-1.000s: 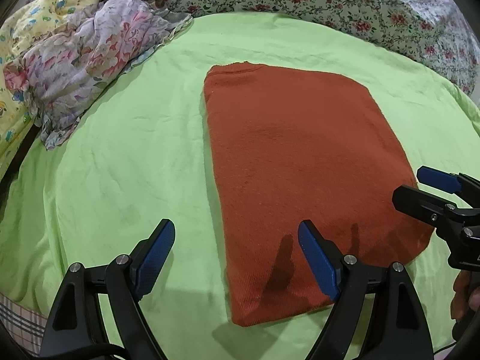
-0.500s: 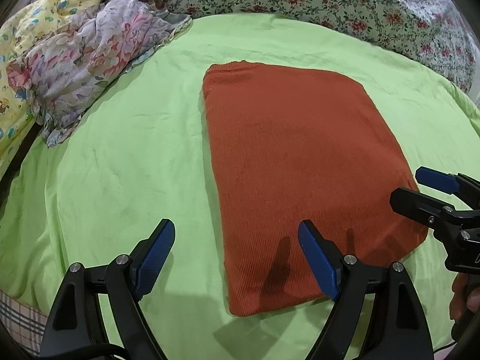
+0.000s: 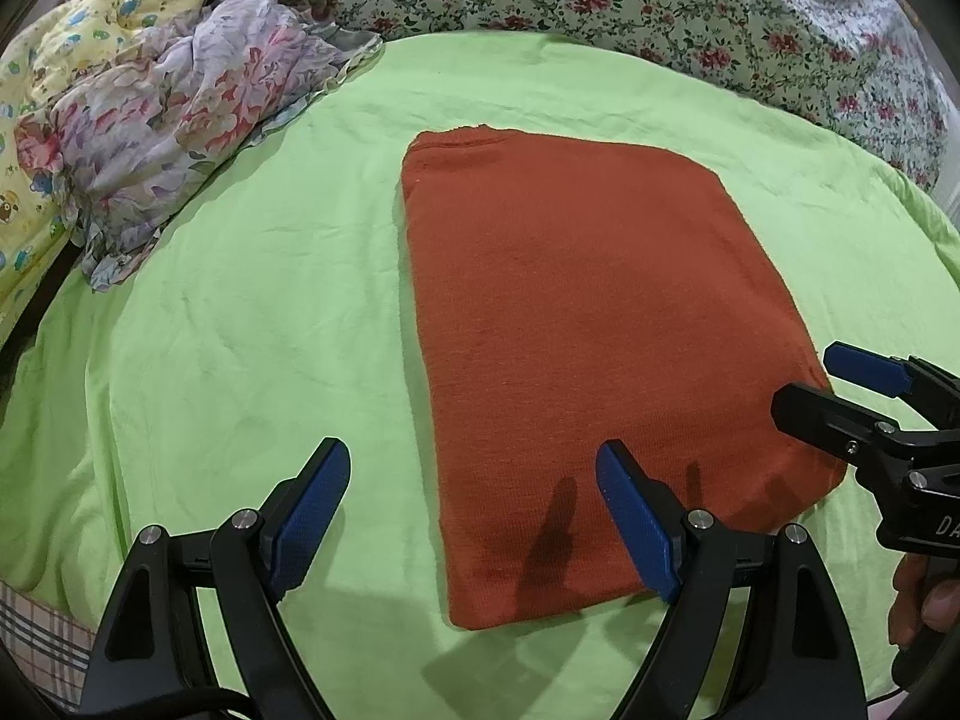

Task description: Fold small clothes

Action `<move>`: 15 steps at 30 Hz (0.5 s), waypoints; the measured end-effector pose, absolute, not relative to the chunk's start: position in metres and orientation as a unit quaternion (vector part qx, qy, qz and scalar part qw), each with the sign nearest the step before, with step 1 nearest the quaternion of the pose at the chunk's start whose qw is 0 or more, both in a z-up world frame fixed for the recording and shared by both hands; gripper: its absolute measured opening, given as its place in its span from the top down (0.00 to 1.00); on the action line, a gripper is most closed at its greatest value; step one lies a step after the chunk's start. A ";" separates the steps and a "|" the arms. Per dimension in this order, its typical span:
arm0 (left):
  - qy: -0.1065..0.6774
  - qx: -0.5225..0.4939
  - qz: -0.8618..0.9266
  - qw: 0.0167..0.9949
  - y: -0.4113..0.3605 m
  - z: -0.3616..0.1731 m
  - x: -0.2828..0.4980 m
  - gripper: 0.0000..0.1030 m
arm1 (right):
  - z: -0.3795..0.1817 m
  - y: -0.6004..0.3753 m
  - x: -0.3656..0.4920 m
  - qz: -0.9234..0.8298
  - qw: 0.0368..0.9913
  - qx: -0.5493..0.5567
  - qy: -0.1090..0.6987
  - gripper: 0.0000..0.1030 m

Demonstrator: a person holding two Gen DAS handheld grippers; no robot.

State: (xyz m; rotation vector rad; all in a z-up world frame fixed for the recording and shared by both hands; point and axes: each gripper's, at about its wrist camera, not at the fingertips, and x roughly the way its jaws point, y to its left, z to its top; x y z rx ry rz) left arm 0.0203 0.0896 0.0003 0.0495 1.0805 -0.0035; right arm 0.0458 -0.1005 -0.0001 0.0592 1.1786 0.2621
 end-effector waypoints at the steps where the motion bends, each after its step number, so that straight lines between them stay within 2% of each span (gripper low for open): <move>1: 0.514 0.023 -0.002 0.858 0.089 0.001 0.020 0.18 | 0.000 -0.101 0.046 0.123 0.823 0.028 0.554 0.16; 15: 0.509 0.019 -0.004 0.861 0.089 -0.004 0.017 0.18 | -0.009 -0.108 0.039 0.109 0.831 0.033 0.544 0.16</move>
